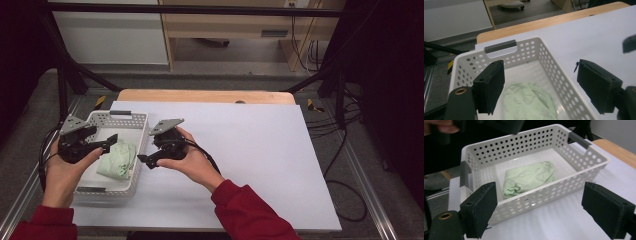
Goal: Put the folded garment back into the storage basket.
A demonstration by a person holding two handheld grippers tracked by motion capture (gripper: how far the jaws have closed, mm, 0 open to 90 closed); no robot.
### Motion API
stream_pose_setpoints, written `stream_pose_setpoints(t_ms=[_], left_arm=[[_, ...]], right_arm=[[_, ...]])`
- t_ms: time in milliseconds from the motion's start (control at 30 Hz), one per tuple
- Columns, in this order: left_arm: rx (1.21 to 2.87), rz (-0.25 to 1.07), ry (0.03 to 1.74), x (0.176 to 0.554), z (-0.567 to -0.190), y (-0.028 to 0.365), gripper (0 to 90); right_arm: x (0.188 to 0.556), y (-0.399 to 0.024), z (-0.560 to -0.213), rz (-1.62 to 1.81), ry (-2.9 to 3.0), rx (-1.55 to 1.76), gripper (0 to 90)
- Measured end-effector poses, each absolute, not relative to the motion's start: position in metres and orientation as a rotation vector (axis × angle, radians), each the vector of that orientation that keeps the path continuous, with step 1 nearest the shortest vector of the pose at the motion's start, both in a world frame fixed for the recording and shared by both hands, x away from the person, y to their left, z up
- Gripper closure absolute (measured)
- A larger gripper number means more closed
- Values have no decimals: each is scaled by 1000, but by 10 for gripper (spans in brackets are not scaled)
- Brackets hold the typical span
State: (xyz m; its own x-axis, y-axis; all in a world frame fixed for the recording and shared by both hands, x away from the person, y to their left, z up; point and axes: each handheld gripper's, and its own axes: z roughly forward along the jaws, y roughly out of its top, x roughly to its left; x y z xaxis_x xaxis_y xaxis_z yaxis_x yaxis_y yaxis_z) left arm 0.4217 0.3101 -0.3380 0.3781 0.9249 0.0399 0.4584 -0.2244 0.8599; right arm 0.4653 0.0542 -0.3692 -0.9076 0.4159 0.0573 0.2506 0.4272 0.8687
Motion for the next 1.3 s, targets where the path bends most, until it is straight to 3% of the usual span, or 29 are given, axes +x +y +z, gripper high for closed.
stream_pose_setpoints(t_ms=[367,1300], left_arm=[[1821,740,1163,400,-348,296,94],[1814,665,1127,381,-359,285,83]], right_arm=[[468,33,-359,1480,2368,684,84],[481,-29,-342,1443,2261,793,57]])
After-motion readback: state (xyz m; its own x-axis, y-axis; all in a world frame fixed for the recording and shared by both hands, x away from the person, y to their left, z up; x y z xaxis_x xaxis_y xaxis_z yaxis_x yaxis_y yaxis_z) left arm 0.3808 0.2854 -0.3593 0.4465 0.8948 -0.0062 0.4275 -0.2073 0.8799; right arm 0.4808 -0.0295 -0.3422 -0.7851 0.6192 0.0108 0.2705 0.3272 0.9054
